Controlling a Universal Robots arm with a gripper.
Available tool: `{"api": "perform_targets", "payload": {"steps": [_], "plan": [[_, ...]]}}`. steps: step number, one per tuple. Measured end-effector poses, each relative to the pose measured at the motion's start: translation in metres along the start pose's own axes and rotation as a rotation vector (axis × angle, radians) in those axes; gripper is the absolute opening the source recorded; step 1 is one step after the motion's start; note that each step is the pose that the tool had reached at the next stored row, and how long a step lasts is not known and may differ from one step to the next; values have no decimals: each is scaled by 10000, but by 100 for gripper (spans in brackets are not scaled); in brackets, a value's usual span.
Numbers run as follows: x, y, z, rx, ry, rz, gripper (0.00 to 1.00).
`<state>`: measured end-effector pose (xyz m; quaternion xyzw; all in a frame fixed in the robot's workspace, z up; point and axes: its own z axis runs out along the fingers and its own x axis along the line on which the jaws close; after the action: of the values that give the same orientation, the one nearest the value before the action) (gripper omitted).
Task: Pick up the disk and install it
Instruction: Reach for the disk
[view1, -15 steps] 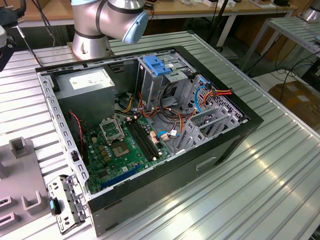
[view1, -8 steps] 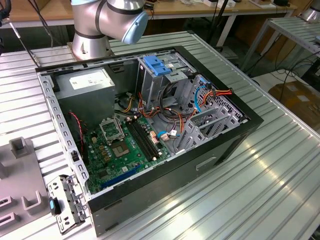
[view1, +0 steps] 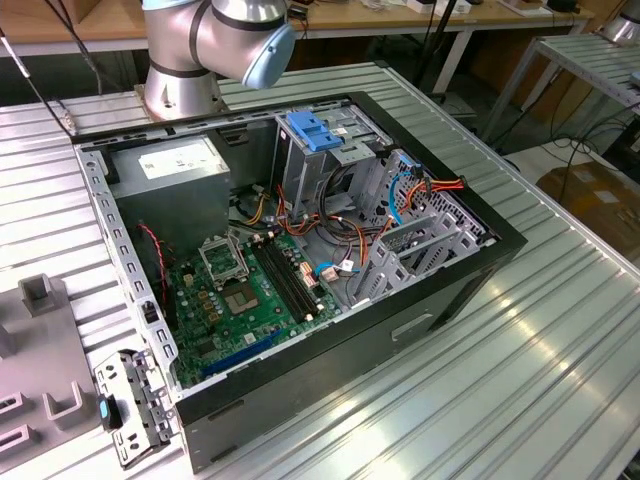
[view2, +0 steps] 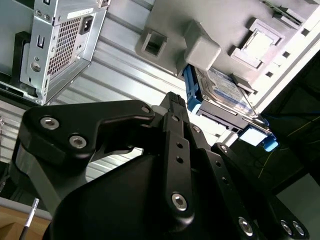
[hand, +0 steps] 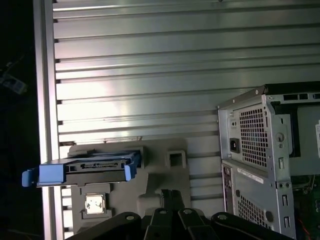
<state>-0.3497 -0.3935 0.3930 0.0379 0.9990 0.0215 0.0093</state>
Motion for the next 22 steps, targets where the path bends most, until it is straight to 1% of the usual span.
{"api": "perform_targets", "payload": {"steps": [7,10,13,15,20,22], "plan": [[112,-8,-2,-1,-1,1,11],[181,-13,-4,0,0,1,11],[228,-17,-4,0,0,1,11],[274,-20,-5,0,0,1,11],[342,-26,-6,-1,-1,0,11],[380,-28,-7,0,0,1,11]]}}
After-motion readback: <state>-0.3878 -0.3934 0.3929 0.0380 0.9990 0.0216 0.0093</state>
